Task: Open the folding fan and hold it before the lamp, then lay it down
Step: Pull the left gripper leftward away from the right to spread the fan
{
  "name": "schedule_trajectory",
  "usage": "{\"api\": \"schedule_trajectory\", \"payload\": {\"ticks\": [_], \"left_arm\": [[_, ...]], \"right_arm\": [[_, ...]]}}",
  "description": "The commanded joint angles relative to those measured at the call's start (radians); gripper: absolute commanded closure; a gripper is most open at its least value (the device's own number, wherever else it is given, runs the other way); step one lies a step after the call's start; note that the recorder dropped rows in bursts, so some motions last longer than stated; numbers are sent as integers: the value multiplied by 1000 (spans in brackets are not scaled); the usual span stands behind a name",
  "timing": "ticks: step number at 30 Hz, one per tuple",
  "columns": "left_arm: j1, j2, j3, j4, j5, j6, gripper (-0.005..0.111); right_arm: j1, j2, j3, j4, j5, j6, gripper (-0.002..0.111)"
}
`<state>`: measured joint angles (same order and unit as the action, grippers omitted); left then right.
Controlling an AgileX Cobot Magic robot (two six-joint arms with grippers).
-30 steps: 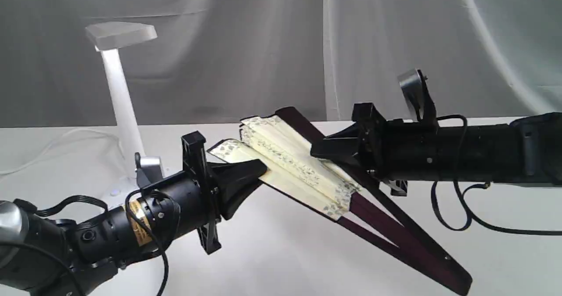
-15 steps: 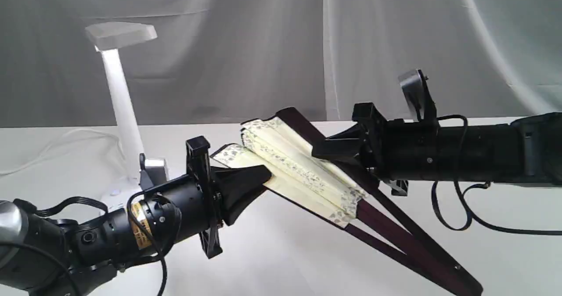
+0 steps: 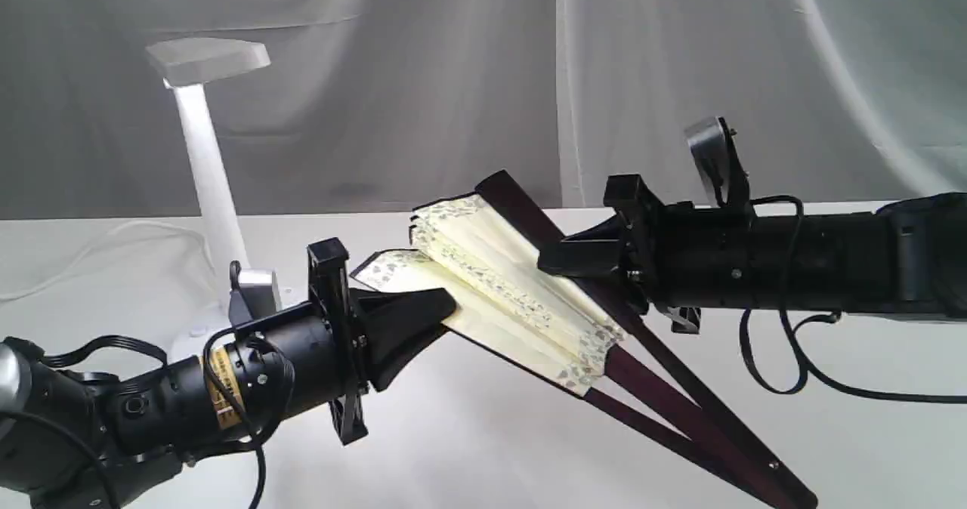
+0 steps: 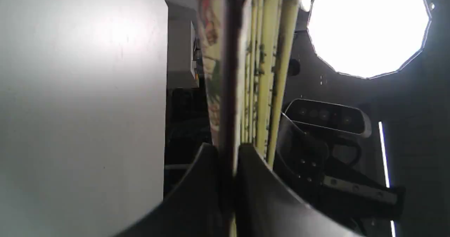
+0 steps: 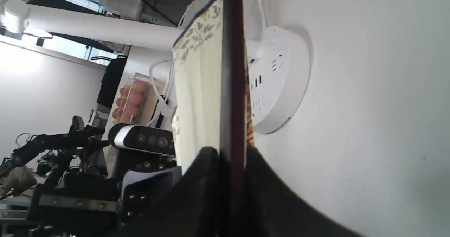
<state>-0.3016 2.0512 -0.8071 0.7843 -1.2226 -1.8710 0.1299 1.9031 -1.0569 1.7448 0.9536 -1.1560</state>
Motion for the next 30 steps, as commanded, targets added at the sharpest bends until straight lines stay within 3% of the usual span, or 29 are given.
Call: {"api": "schedule_trajectory", "payload": {"ticks": [1, 30], "left_arm": [[7, -4, -1, 9, 2, 13, 107], [7, -59, 1, 41, 2, 12, 107]], "right_arm": [[-5, -12, -4, 0, -55, -25, 108], [-190, -12, -4, 0, 29, -24, 108]]}}
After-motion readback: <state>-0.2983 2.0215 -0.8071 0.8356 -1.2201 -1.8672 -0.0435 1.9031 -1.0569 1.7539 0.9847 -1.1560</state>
